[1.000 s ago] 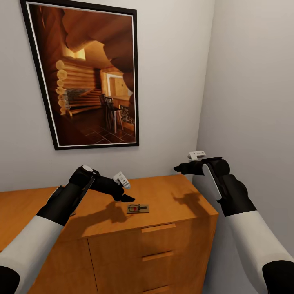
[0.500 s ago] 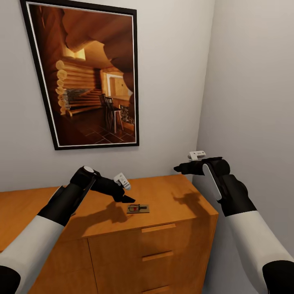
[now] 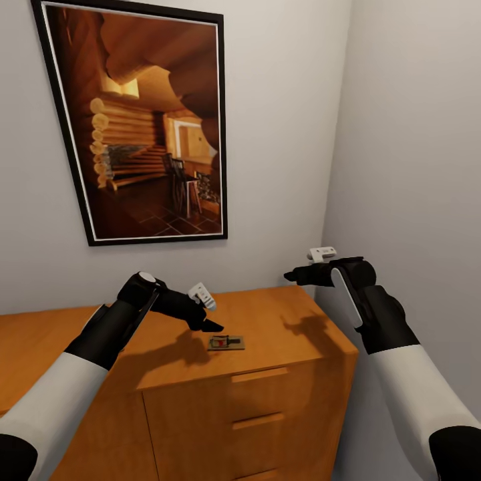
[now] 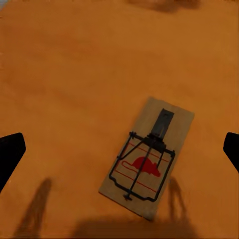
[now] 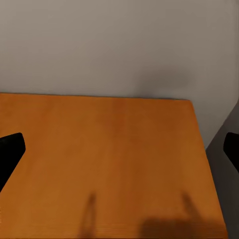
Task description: Take the four mousetraps from the cabinet in the bathroom and place them on the bathroom floor. Make sure all four end up on the same floor surface, and ensure that at least two of them are either under or directly next to the same bathroom sink.
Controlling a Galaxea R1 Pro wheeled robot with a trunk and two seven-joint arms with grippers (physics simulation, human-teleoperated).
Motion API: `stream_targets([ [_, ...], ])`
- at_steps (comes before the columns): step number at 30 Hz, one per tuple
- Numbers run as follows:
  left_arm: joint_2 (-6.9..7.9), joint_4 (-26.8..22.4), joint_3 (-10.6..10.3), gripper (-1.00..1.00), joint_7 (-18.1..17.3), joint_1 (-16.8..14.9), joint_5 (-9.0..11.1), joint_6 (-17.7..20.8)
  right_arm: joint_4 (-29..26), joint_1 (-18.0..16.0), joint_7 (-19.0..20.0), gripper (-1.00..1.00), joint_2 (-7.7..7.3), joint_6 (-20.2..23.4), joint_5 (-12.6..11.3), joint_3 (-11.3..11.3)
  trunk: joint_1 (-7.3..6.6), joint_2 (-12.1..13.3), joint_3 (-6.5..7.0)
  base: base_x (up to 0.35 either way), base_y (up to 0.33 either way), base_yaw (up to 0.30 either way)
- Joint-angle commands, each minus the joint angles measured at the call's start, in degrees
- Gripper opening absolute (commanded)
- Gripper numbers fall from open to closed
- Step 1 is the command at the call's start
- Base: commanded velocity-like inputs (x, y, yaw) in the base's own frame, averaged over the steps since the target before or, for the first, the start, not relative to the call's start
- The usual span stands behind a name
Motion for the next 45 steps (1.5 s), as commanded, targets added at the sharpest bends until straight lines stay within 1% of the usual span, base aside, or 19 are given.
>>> stream_targets([
  [1,0.01,-0.07,-0.03,1.00,-0.42,-0.06,-0.43,0.41,-0.04,-0.06,-0.08,1.00,-0.04,0.21,-0.21,0.09,0.01,-0.04,-0.07,0.146,0.000,0.000],
  [10,-0.07,0.10,-0.04,1.00,-0.33,-0.06,-0.41,0.41,-0.04,-0.06,-0.08,1.00,-0.09,0.21,-0.21,0.09,0.01,-0.04,-0.07,0.087,0.000,0.000],
  [33,-0.29,-0.12,-0.24,1.00,-0.42,-0.06,-0.53,0.47,-0.04,-0.06,-0.08,1.00,-0.12,0.21,-0.21,0.09,0.01,-0.04,-0.07,0.006,0.000,0.000],
  [36,-0.64,-0.19,-0.45,1.00,-0.45,-0.06,-0.53,0.48,-0.04,-0.06,-0.08,1.00,-0.12,0.21,-0.21,0.09,0.01,-0.04,-0.07,0.000,0.000,0.000],
  [39,-1.68,-0.14,-1.05,1.00,-0.50,-0.06,-0.62,0.49,-0.04,-0.06,-0.08,1.00,-0.11,0.21,-0.21,0.09,0.01,-0.04,-0.07,0.000,0.000,0.000],
  [41,-2.59,-0.03,-1.72,1.00,-0.51,-0.06,-0.68,0.49,-0.04,-0.06,-0.08,1.00,-0.13,0.21,-0.21,0.09,0.01,-0.04,-0.07,0.000,0.000,0.000],
  [45,-4.21,0.14,-3.76,1.00,-0.52,-0.06,-0.73,0.49,-0.04,-0.06,-0.08,1.00,-0.21,0.21,-0.21,0.04,0.01,-0.04,-0.07,0.000,0.000,0.000],
])
